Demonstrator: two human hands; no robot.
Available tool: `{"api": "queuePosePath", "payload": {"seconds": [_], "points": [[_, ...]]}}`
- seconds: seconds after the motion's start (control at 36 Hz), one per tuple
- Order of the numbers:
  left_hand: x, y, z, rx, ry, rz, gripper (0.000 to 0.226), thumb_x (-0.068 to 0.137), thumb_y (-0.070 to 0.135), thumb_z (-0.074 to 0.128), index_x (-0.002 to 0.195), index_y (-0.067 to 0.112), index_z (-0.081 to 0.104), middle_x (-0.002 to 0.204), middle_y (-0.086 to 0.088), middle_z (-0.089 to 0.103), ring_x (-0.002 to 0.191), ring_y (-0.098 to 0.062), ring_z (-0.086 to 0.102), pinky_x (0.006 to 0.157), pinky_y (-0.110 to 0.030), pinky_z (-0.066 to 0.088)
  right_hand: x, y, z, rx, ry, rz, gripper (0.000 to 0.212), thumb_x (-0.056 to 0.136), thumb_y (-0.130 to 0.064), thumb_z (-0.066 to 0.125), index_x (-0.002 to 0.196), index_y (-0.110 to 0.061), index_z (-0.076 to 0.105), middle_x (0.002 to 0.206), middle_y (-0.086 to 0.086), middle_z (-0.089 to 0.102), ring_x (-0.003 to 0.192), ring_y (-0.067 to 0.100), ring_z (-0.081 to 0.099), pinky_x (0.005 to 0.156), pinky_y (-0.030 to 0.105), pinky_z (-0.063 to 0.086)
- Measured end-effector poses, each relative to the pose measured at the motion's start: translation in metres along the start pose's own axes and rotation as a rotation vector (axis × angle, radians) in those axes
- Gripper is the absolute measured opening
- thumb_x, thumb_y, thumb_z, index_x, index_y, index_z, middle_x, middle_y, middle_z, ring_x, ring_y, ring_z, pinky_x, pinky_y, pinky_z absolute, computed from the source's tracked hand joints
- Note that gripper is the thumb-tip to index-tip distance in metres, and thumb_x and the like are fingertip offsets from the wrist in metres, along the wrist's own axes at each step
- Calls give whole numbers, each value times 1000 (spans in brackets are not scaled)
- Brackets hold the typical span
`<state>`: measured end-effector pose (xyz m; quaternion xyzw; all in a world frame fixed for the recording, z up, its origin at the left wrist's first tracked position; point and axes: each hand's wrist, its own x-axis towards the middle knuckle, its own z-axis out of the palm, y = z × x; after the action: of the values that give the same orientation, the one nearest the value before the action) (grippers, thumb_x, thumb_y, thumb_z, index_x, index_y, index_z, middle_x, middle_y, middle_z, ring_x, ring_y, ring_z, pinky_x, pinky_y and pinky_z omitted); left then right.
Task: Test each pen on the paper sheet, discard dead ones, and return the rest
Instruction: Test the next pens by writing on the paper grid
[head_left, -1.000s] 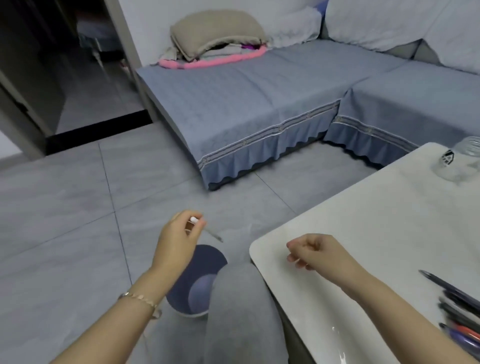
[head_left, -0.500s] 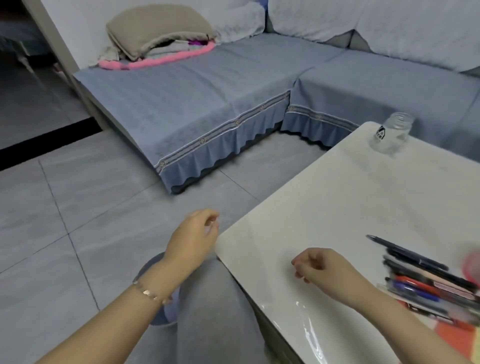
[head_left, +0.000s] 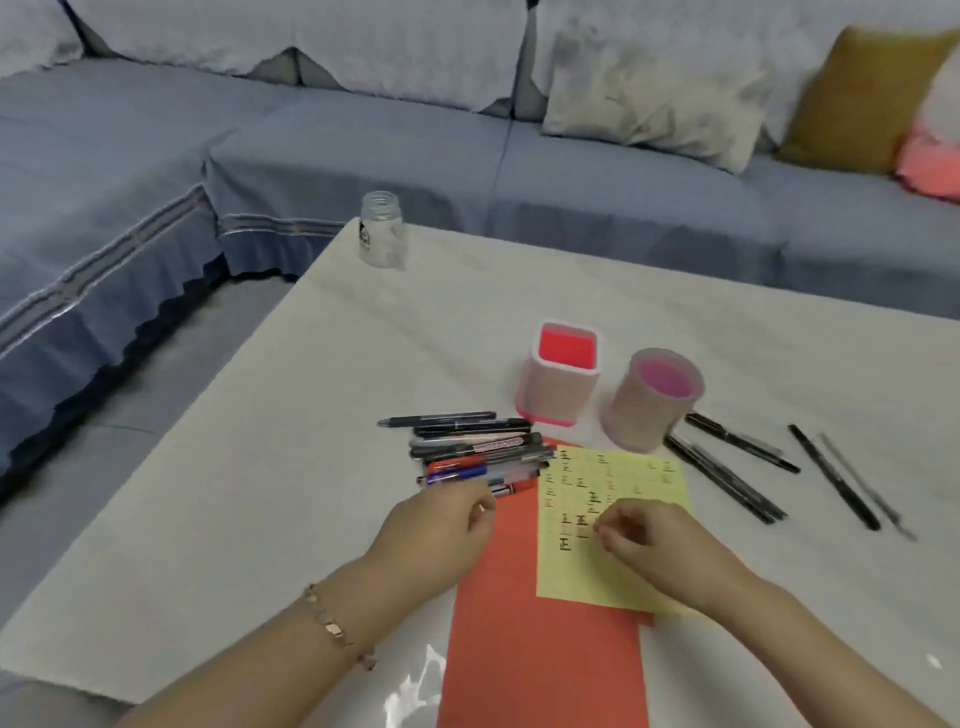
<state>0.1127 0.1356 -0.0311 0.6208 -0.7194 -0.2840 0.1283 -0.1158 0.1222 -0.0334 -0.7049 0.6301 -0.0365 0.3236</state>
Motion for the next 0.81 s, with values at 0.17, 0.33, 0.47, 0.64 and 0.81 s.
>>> {"api": "queuePosePath", "payload": {"seconds": [0.17,0.33,0.47,0.64,0.81], "points": [[23,27,24,107,-77,53,18,94,28,45,105,26,59,95,11,63,85,-8,58,77,-28,49,2,73,-36,-139,263,205,17,90,-23,51,99,-24,65,99,-7,65,88,12,58,72,27,46],[31,35,38,136,-77,86,19,94,30,45,106,29,59,84,16,57,81,-5,56,69,-25,46,21,124,-49,-383,361,316,20,89,-17,45,102,-12,61,102,6,58,94,26,54,72,32,46],[38,40,43,136,-73,68,22,95,31,44,112,29,57,92,17,59,85,-6,57,73,-25,48,25,137,-40,-403,338,325,23,93,-21,44,108,-9,57,106,8,57,97,27,54,74,32,44],[44,56,45,97,-2,123,26,95,29,44,119,29,53,100,15,58,90,-6,56,76,-25,47,1,128,-46,-145,459,350,16,89,-17,45,93,-7,56,94,10,59,79,28,55,59,32,39],[48,82,50,-30,71,370,53,93,34,51,141,30,29,143,14,32,127,-2,29,99,-15,23,-55,85,-76,115,562,114,8,90,-18,50,82,-19,52,65,-6,57,54,11,45,49,25,34]]}}
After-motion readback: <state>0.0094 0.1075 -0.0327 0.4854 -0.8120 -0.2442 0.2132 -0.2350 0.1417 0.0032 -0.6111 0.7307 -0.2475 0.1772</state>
